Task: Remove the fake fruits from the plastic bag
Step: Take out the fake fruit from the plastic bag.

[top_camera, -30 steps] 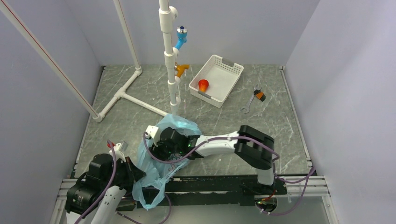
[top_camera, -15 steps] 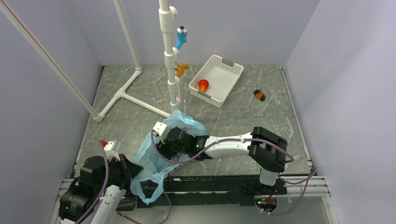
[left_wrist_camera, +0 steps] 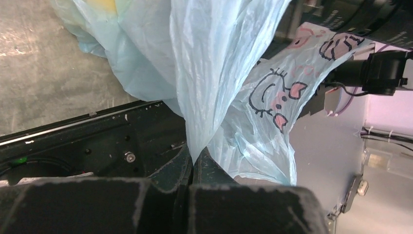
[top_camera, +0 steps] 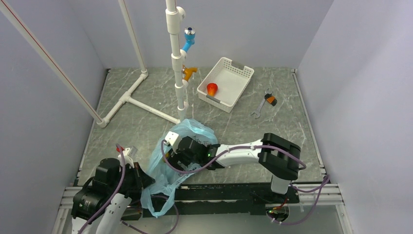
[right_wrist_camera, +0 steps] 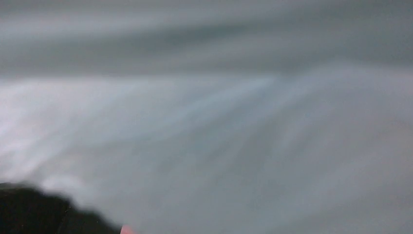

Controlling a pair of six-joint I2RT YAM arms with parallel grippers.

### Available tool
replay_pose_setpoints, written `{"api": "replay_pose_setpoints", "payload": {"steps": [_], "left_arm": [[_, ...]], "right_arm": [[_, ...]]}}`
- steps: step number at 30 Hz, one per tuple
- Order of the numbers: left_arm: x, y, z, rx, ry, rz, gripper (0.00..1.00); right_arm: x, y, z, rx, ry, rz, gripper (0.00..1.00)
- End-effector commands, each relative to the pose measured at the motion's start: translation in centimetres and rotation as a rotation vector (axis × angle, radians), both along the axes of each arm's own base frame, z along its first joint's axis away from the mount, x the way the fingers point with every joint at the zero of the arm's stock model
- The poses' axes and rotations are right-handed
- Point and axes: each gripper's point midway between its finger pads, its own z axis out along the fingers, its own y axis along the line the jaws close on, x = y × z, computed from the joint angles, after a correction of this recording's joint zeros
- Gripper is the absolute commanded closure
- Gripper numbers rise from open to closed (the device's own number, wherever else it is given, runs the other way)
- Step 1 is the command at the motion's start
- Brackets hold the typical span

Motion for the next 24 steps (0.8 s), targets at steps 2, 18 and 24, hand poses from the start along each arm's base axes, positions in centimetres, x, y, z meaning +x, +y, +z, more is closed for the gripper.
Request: {"api": "replay_pose_setpoints", "payload": {"steps": [2, 18, 24], "left_arm": [[-0.4, -0.7, -0.7, 0.012, 0.048, -0.087, 1.00], [0.1, -0.5, -0.5, 0.013, 0.030, -0.061, 1.00], [0.0, -0.7, -0.8, -0.002, 0.030, -0.060, 1.00]], "right_arm": [[0.4, 0.3, 4.4, 0.146, -0.054, -0.010, 0.03], [0.5, 6.4, 4.4, 0.284, 0.003, 0.065, 0.35], [1.4, 7.8, 3.6, 0.279, -0.002, 0.046, 0.35]]}}
